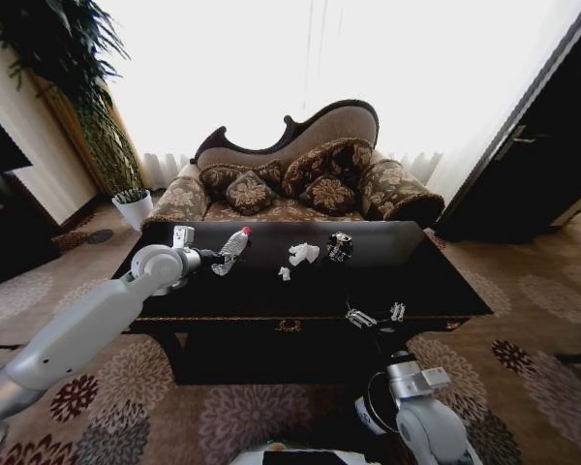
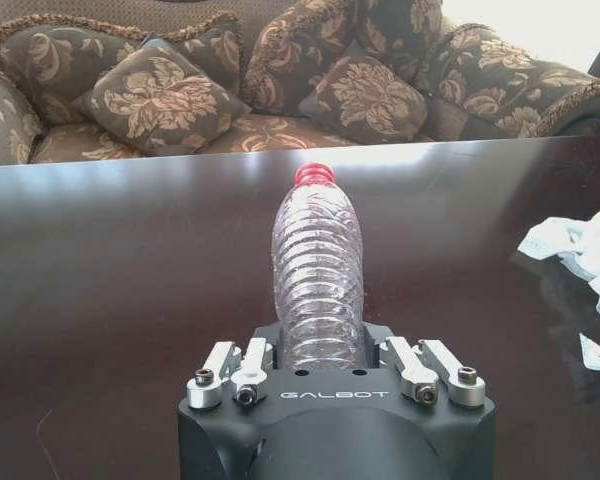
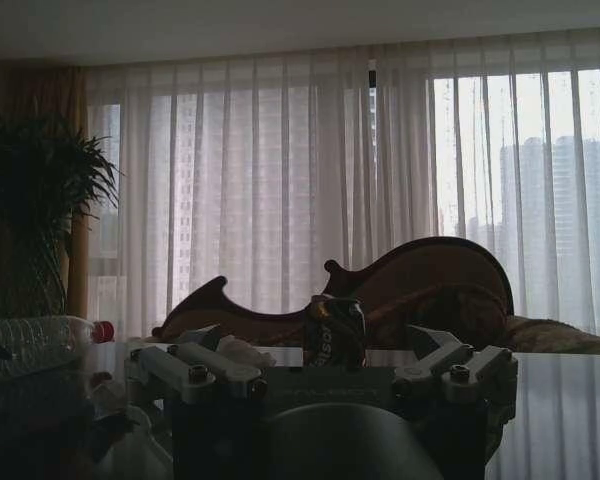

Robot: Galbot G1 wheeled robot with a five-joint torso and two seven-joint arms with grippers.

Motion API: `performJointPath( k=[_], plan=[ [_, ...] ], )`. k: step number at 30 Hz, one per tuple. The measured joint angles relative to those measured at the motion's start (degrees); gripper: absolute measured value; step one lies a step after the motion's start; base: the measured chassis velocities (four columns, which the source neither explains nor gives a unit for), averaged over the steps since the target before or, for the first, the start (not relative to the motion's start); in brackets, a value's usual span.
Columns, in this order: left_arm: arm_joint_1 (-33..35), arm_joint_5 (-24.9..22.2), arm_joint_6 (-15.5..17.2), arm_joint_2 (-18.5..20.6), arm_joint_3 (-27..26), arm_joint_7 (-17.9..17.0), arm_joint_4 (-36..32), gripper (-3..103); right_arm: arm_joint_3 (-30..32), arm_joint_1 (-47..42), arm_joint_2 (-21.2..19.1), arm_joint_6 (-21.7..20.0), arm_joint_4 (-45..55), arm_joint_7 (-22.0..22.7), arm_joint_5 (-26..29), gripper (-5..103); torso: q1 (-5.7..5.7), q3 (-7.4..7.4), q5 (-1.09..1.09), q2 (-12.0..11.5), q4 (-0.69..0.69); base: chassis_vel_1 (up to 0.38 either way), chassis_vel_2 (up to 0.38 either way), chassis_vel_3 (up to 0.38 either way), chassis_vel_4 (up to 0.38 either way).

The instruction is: Move to the front of the table and place the trash on the table into the trash bin.

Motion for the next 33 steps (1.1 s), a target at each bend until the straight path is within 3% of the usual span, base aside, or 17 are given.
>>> performJointPath(
  k=[4,7,9,12,13,14,16,18,19,23,29,33],
  plan=[
    [1.58,1.26,-0.21,0.14,-1.15,0.56,-0.55,32,-0.06,0.00,0.01,0.03,0.02,0.00,-0.02,100,0.00,0.00,0.00,0.01,-0.01,0.000,0.000,0.000,0.000],
    [2.08,2.36,-0.05,0.39,-2.05,1.21,-1.57,30,-0.06,0.00,-0.02,0.06,0.06,0.08,0.05,100,0.00,0.00,-0.01,0.01,0.00,0.000,0.000,0.000,0.000],
    [2.83,5.82,-1.28,1.13,-4.23,3.46,-4.25,30,-0.07,0.04,-0.03,0.24,0.08,0.23,0.58,100,0.01,0.01,-0.01,0.00,-0.01,0.000,0.000,0.000,0.000],
    [5.56,14.98,-5.53,3.31,-8.63,12.69,-8.17,30,-0.83,0.08,-0.31,0.86,0.19,0.07,4.64,100,0.00,0.00,0.00,0.00,-0.02,0.000,0.000,0.000,0.000],
    [5.56,14.98,-5.53,3.31,-8.63,12.69,-8.17,30,-0.83,0.08,-0.31,0.86,0.19,0.07,4.64,100,0.00,0.00,0.00,0.00,-0.02,0.000,0.000,0.000,0.000],
    [7.58,17.61,-8.78,4.76,-10.77,18.59,-9.98,30,-1.44,0.16,-0.73,1.23,0.38,-0.44,7.57,100,0.00,0.00,0.00,0.01,-0.01,0.000,0.000,0.000,0.000],
    [10.00,19.88,-15.14,6.64,-13.05,26.44,-11.91,30,-2.07,0.67,-1.46,2.13,0.44,-2.47,10.98,100,0.00,0.00,0.00,0.01,0.01,0.000,0.000,0.000,0.000],
    [12.27,21.90,-22.02,8.05,-14.97,35.45,-13.75,30,-2.91,1.48,-2.33,3.65,0.43,-7.23,15.02,100,0.00,0.00,0.00,0.01,0.01,0.000,0.000,0.000,0.000],
    [12.27,21.90,-22.02,8.05,-14.97,35.45,-13.75,30,-2.91,1.48,-2.33,3.65,0.43,-7.23,15.02,100,0.00,0.00,0.00,0.01,0.01,0.000,0.000,0.000,0.000],
    [14.64,23.89,-29.62,8.47,-15.80,49.34,-14.49,30,-5.95,2.42,-3.16,5.78,0.55,-13.43,24.59,100,0.00,0.00,0.00,0.01,0.00,0.000,0.000,0.000,0.000],
    [17.77,24.24,-31.96,8.52,-17.11,58.55,-13.93,30,-6.69,2.75,-3.10,9.38,-0.17,-18.56,31.08,100,0.00,0.00,-0.01,0.01,0.00,0.000,0.000,0.000,0.000],
    [19.40,24.18,-32.35,8.52,-18.08,61.14,-13.63,30,-6.55,3.05,-3.32,10.59,-0.69,-21.01,33.30,100,0.00,0.00,-0.01,0.01,0.00,0.000,0.000,0.000,0.000]
  ],
)
